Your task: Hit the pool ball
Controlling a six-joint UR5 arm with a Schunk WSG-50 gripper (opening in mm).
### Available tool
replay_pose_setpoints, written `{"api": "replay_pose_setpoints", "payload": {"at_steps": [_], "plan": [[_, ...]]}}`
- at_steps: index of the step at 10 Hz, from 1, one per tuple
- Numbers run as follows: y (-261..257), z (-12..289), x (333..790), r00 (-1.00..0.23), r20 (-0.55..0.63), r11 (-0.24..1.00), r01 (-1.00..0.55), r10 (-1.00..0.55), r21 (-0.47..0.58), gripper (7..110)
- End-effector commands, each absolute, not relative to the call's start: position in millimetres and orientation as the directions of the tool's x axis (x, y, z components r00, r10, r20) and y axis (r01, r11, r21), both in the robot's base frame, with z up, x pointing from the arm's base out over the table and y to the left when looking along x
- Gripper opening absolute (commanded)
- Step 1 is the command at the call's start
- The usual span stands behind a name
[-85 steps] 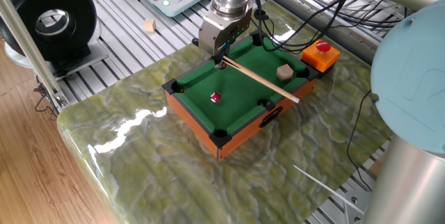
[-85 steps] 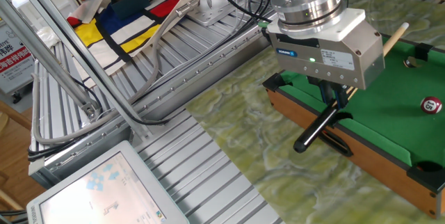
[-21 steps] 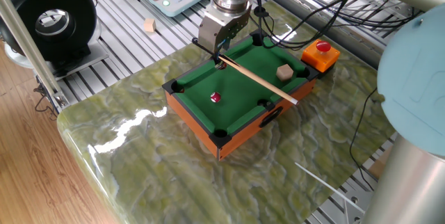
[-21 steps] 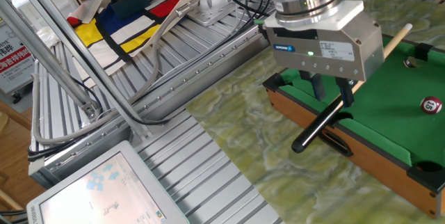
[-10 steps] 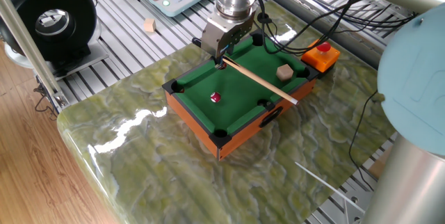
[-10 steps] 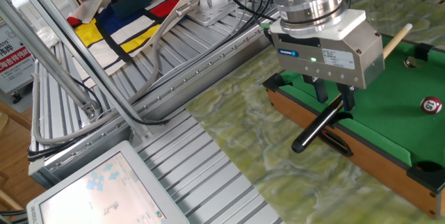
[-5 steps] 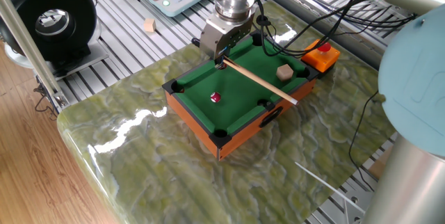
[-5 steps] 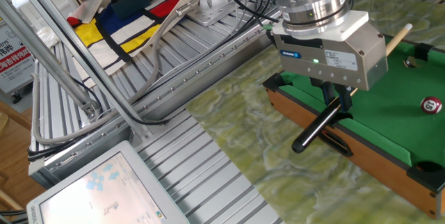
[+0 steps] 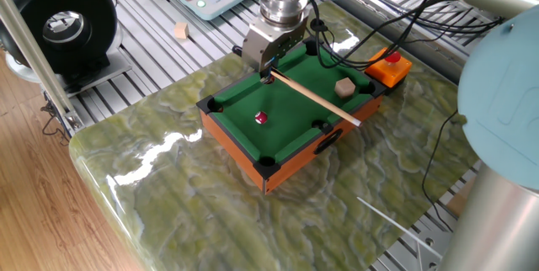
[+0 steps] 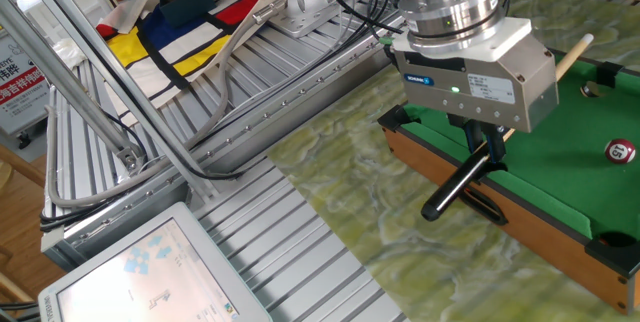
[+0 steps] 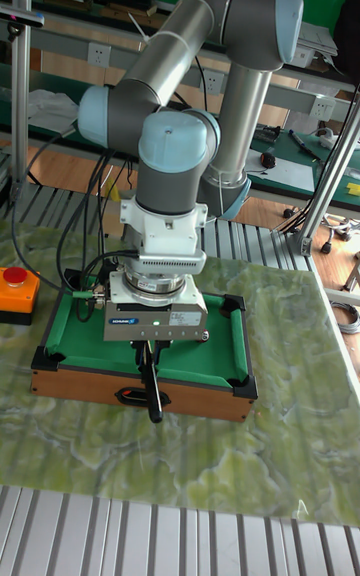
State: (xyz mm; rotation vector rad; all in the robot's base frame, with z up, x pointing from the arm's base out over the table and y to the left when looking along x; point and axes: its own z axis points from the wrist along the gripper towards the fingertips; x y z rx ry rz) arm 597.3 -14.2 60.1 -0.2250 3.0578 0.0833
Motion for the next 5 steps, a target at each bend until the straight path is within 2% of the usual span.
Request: {"api": "replay_pose_setpoints", "payload": {"at_steps": [1, 5], "plan": [[-12.9, 62.2, 599.8, -0.989, -0.081, 0.990, -0.131, -0.127, 0.052, 7], [-5.1, 64.7, 599.6, -0.989, -0.078, 0.989, -0.130, -0.124, 0.077, 7]]}}
